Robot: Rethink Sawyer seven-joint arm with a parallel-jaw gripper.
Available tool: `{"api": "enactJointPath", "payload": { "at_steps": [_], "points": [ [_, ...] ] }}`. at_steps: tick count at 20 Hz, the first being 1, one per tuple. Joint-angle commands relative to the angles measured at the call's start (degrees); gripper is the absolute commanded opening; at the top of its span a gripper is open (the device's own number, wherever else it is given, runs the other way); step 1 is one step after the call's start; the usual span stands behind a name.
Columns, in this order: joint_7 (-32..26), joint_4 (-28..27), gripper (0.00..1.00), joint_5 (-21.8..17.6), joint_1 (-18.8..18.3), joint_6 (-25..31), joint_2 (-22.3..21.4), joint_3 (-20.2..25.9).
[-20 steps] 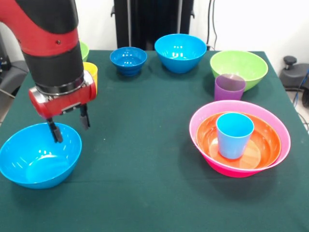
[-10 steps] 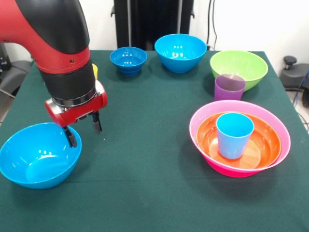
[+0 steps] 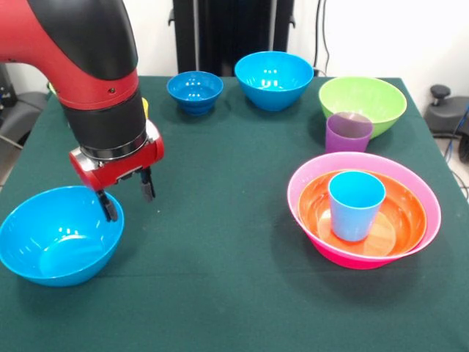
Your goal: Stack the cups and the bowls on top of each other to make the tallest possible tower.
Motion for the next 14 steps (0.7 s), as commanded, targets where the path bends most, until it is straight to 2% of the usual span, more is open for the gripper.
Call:
{"api": "enactJointPath", "payload": {
  "at_steps": [1,8,14],
  "points": [
    [-12.4,2.79,1.0,-6.24,2.43,-1.13,0.99,-0.82],
    [-9.39,-1.96,1.0,-8.7,4.55,-2.24,6.33,-1.77],
    [-7.43,-4.42,1.0,-10.05,5.96,-1.81,7.82,-2.83]
  ]
}}
